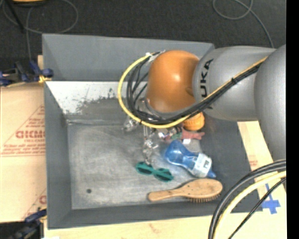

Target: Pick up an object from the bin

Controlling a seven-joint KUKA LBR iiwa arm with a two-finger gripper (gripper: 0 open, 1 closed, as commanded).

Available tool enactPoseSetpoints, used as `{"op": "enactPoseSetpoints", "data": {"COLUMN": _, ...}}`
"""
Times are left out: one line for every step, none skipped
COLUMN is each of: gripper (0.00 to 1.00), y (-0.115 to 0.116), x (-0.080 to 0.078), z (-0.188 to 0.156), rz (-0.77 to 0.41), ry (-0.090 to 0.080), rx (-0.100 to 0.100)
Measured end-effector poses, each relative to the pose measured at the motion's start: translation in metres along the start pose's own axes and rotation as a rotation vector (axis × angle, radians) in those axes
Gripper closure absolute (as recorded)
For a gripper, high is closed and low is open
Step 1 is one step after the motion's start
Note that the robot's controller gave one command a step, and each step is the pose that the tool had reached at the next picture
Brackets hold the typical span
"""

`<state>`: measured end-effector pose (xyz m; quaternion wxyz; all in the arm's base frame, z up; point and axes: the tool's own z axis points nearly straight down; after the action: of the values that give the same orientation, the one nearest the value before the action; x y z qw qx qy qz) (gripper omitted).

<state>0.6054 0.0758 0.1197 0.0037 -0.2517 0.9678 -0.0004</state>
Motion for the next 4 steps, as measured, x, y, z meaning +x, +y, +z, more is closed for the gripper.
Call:
{"op": "enactPoseSetpoints", "data": {"gripper": 0.0, "y": -0.009, "x": 0.012, "z": 0.028, "rz": -0.131, "ry": 0.008, "rx": -0.004}}
{"op": "enactPoseSetpoints", "data": {"gripper": 0.0, "y": -0.012, "x": 0.048, "z": 0.037, "rz": -0.186, "ry": 0.001, "rx": -0.002}}
{"op": "enactPoseSetpoints", "data": {"gripper": 1.0, "y": -0.027, "x": 0.083, "z": 0.043, "rz": -0.428, "ry": -0.01, "rx": 0.001}}
{"op": "enactPoseSetpoints", "data": {"gripper": 1.0, "y": -0.027, "x": 0.082, "z": 0.043, "rz": -0.427, "ry": -0.01, "rx": 0.0}}
